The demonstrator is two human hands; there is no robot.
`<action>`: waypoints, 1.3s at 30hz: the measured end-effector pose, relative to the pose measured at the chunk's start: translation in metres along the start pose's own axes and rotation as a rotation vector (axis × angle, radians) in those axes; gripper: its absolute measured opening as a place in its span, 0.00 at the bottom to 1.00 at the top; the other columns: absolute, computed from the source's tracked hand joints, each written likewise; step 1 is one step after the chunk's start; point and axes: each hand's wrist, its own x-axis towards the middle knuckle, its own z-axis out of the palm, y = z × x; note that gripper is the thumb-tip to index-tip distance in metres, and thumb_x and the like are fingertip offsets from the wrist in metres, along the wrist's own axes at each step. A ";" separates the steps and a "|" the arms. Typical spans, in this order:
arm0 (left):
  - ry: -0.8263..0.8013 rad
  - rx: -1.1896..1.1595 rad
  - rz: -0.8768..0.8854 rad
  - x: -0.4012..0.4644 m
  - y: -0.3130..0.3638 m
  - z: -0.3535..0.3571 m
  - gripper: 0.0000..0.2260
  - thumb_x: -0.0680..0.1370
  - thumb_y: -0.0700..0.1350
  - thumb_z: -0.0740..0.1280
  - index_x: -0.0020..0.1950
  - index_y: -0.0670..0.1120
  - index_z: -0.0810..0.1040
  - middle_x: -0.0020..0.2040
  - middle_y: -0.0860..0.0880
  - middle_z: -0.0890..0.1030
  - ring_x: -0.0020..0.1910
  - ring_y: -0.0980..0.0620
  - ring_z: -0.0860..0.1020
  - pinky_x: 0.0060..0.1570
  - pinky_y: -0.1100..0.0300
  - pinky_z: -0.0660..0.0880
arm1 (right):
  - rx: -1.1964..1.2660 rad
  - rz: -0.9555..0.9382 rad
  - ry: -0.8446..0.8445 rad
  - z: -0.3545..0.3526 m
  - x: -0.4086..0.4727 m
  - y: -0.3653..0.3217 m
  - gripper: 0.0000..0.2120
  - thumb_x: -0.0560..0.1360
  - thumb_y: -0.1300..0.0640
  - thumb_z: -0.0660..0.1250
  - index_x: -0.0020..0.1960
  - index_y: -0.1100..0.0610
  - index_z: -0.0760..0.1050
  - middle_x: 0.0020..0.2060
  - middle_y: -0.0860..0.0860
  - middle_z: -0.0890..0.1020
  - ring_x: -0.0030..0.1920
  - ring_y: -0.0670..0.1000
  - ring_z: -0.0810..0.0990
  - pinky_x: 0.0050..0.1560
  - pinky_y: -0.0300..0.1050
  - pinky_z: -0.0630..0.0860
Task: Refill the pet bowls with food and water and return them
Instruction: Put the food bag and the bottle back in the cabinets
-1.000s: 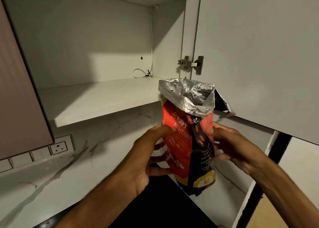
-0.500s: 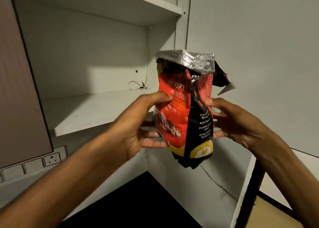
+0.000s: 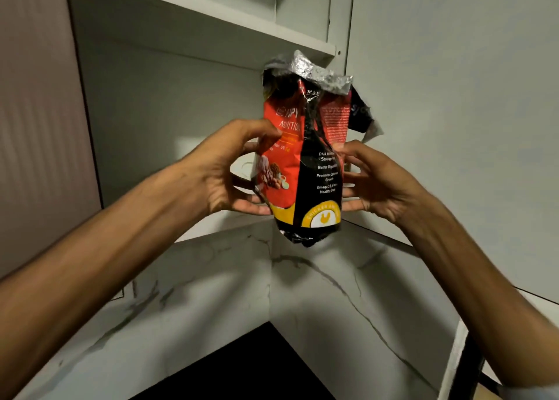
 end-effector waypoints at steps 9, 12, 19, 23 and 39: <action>0.138 -0.045 -0.023 0.049 0.006 -0.029 0.12 0.71 0.52 0.72 0.52 0.50 0.83 0.60 0.35 0.76 0.57 0.35 0.80 0.54 0.38 0.82 | 0.054 0.015 -0.083 0.025 0.077 0.014 0.29 0.72 0.46 0.76 0.70 0.53 0.76 0.61 0.59 0.84 0.55 0.61 0.87 0.46 0.56 0.85; 0.184 -0.071 -0.023 0.067 0.001 -0.038 0.14 0.71 0.51 0.72 0.55 0.49 0.83 0.61 0.37 0.75 0.60 0.35 0.79 0.55 0.37 0.81 | 0.064 0.026 -0.121 0.032 0.101 0.020 0.27 0.74 0.47 0.74 0.70 0.53 0.75 0.62 0.58 0.84 0.55 0.62 0.87 0.46 0.58 0.86; 0.298 -0.104 0.002 0.096 -0.007 -0.053 0.15 0.73 0.51 0.70 0.58 0.49 0.81 0.60 0.37 0.76 0.62 0.38 0.78 0.49 0.42 0.81 | 0.051 0.037 -0.186 0.052 0.153 0.035 0.25 0.75 0.47 0.74 0.70 0.54 0.75 0.57 0.56 0.85 0.51 0.59 0.88 0.51 0.60 0.85; 0.347 -0.115 0.017 0.109 -0.007 -0.062 0.14 0.73 0.51 0.69 0.58 0.50 0.81 0.60 0.38 0.76 0.61 0.38 0.78 0.49 0.43 0.81 | 0.047 0.036 -0.208 0.063 0.179 0.041 0.30 0.74 0.47 0.75 0.72 0.54 0.72 0.56 0.56 0.84 0.49 0.58 0.88 0.50 0.59 0.85; 0.438 -0.041 -0.003 0.137 -0.022 -0.076 0.16 0.76 0.56 0.67 0.61 0.51 0.77 0.57 0.39 0.78 0.56 0.41 0.79 0.49 0.47 0.81 | 0.007 0.049 -0.245 0.078 0.216 0.073 0.30 0.72 0.42 0.76 0.70 0.52 0.75 0.60 0.58 0.84 0.55 0.58 0.88 0.55 0.61 0.84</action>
